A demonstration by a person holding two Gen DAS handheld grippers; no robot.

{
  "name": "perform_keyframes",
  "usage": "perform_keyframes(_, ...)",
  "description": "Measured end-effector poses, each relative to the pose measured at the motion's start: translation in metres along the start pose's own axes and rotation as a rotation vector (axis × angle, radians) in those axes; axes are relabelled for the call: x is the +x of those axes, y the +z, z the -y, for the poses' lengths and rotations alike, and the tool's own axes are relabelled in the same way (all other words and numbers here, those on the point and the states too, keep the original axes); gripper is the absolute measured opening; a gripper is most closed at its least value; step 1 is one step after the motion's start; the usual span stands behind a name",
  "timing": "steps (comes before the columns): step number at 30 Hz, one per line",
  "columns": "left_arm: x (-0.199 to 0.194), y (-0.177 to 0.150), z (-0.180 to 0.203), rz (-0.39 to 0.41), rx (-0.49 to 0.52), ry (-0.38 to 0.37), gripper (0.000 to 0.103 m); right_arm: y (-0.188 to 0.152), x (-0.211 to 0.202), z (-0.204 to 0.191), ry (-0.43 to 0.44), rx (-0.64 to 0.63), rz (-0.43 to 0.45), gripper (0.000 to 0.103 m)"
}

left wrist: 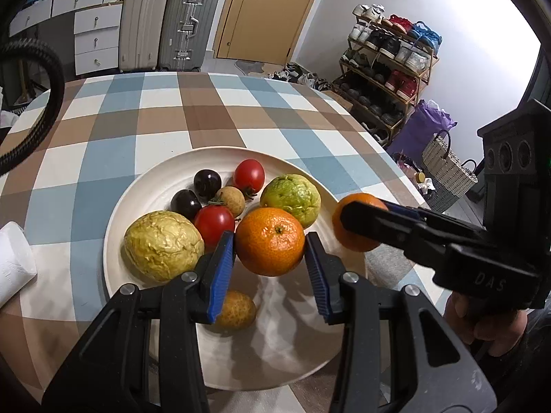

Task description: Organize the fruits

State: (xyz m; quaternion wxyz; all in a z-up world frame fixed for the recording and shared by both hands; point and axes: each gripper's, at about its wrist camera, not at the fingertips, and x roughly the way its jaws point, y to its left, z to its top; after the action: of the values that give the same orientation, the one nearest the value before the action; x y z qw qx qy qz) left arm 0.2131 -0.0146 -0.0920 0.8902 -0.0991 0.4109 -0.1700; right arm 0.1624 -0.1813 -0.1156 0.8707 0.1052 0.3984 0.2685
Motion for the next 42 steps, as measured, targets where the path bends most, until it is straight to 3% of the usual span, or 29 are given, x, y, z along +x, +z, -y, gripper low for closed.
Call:
perform_keyframes(12,0.019,-0.003,0.002,-0.054,-0.013,0.013,0.038,-0.006,0.015,0.004,-0.023,0.006,-0.02,0.038)
perform_keyframes(16,0.014,-0.004,0.003,-0.033,-0.008,0.013,0.039,-0.009,0.015,0.006,-0.032,0.018,-0.018,0.039)
perform_keyframes(20,0.007,-0.004,0.004,-0.023,-0.001,0.028,0.041,-0.008,0.007,0.005,-0.036,0.025,0.011,0.048)
perform_keyframes(28,-0.021,-0.009,0.006,0.021,0.001,0.056,0.053,-0.007,-0.027,-0.005,-0.046,0.018,0.094,0.054)
perform_keyframes(31,-0.034,-0.011,0.009,0.034,0.006,0.074,0.054,-0.009,-0.044,-0.011,-0.052,0.008,0.13,0.065)
perform_keyframes(33,-0.047,-0.012,0.012,0.052,0.01,0.089,0.059,-0.011,-0.055,-0.017,-0.058,-0.003,0.159,0.071)
perform_keyframes(37,-0.08,-0.012,0.022,0.133,0.014,0.123,0.079,-0.014,-0.083,-0.033,-0.058,-0.042,0.226,0.089)
perform_keyframes(42,-0.14,-0.013,0.036,0.304,0.016,0.17,0.085,-0.017,-0.119,-0.055,-0.056,-0.082,0.326,0.097)
